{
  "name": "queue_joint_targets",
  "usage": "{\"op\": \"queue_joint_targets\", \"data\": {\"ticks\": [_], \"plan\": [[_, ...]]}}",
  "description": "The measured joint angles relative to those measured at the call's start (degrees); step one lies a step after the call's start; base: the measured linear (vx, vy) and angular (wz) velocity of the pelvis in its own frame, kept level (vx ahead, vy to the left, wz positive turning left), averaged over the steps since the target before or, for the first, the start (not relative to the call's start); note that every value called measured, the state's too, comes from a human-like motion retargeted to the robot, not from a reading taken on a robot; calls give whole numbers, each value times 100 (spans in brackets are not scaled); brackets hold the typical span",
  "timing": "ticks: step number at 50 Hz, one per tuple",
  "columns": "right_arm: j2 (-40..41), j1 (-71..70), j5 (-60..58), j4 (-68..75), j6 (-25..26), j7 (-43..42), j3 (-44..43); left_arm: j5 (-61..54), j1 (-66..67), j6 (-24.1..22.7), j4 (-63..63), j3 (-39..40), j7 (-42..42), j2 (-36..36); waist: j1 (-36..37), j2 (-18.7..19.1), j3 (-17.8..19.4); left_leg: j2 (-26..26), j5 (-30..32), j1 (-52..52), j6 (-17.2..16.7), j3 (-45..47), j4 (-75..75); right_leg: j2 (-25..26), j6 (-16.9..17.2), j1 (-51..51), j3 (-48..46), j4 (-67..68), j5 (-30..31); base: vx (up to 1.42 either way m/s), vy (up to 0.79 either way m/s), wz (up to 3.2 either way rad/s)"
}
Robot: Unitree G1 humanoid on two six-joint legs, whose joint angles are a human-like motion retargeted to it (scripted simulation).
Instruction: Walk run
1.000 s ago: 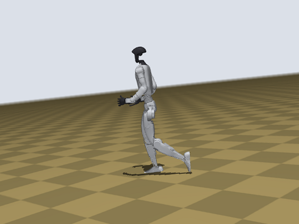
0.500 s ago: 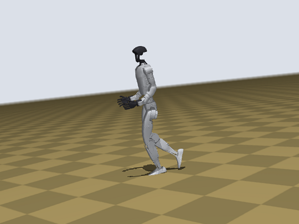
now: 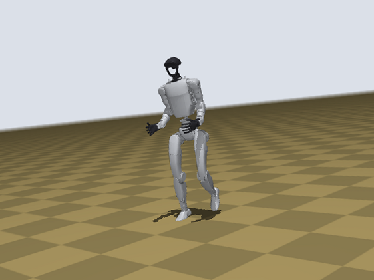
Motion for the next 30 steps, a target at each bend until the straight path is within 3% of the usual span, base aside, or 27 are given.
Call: {"op": "queue_joint_targets", "data": {"ticks": [5, 8, 10, 12, 13, 15, 17, 18, 20, 23, 25, 27, 30], "plan": [[-378, -282, 113, -668, -202, -34, -114, -288, 636, 75, 519, 322, -220, -37, 885, -358, 40, -424, -1112, -996, 103, 603, -1649, -101, 347, 785, -697, -802, 783, 66, -6, 49], [-616, -281, 32, -1094, -269, -117, -190, -218, 735, 17, 628, 442, -351, 157, 1150, -254, 35, -75, -1395, -957, 449, 1691, -3360, 218, 483, 1152, -1228, -965, 965, 73, -1, 115], [-721, -249, -76, -1289, -304, -166, -219, -127, 737, -42, 630, 505, -308, 260, 1198, -173, 34, -228, -1471, -834, 555, 2076, -4355, 499, 520, 1405, -1449, -967, 1040, 81, -10, 143], [-788, -197, -180, -1296, -324, -218, -167, -39, 737, -73, 580, 588, -200, 265, 1159, -339, 15, -299, -1362, -595, 1293, 2616, -4680, 548, 666, 1605, -1535, -757, 1280, 105, -44, 100], [-811, -177, -232, -1233, -319, -219, -126, -2, 725, -74, 560, 643, -112, 233, 1226, -480, 8, -238, -1758, -337, 1293, 2877, -4676, 572, 708, 1723, -1512, -566, 1513, 142, -66, 36], [-786, -71, -389, -990, -337, -130, -136, 51, 670, -41, 550, 602, 190, 115, 1179, -473, 21, -47, -2283, 38, 1293, 2598, -4479, 688, 788, 1837, -1618, 133, 2423, 133, -41, 91], [-695, 21, -620, -638, -447, -12, -299, -120, 286, 52, 552, 456, 386, -127, 799, -118, 111, -224, -2446, -375, 1293, 801, -3907, 1360, 650, 1242, -987, 1338, 3318, 67, 15, 232], [-628, 54, -700, -466, -481, -47, -312, -252, -8, 133, 515, 459, 369, -252, 731, 83, 180, 74, -2501, -364, 1293, 886, -3629, 1590, 673, 884, -572, 2142, 3338, 66, 27, 185], [-443, 263, -757, -171, -603, -238, -318, -478, -533, 328, 370, 282, 312, -450, 902, 540, 130, 548, -2666, -137, 1293, 956, -3480, 1820, 391, 352, -381, 3064, 2638, 78, 23, 141], [-139, 886, -666, 12, -693, -256, -360, -614, -1112, 441, -19, -214, 547, -541, 1166, 700, -17, 339, -2512, 388, 1293, 500, -3996, 1482, -987, -265, -484, 3357, 1642, 81, 21, 179], [139, 1221, -642, 71, -658, -168, -516, -541, -1429, 473, -311, -604, 761, -450, 897, 821, -24, 122, -2161, 592, 1293, -147, -4258, 1221, -1402, -782, -541, 3400, 977, 83, 13, 335], [373, 1525, -675, 65, -675, -237, -599, -449, -1641, 470, -584, -892, 856, -307, 338, 1002, -66, -84, -1760, 760, 1293, -960, -4411, 1112, -1075, -1194, -435, 2959, 755, 98, 14, 436], [606, 1805, -767, -30, -749, -474, -592, -287, -1837, 409, -875, -1067, 731, -107, -291, 995, -61, -490, -1206, 1103, 1293, -1759, -4600, 1153, -235, -1420, 238, 1721, 524, 93, 0, 332]]}}
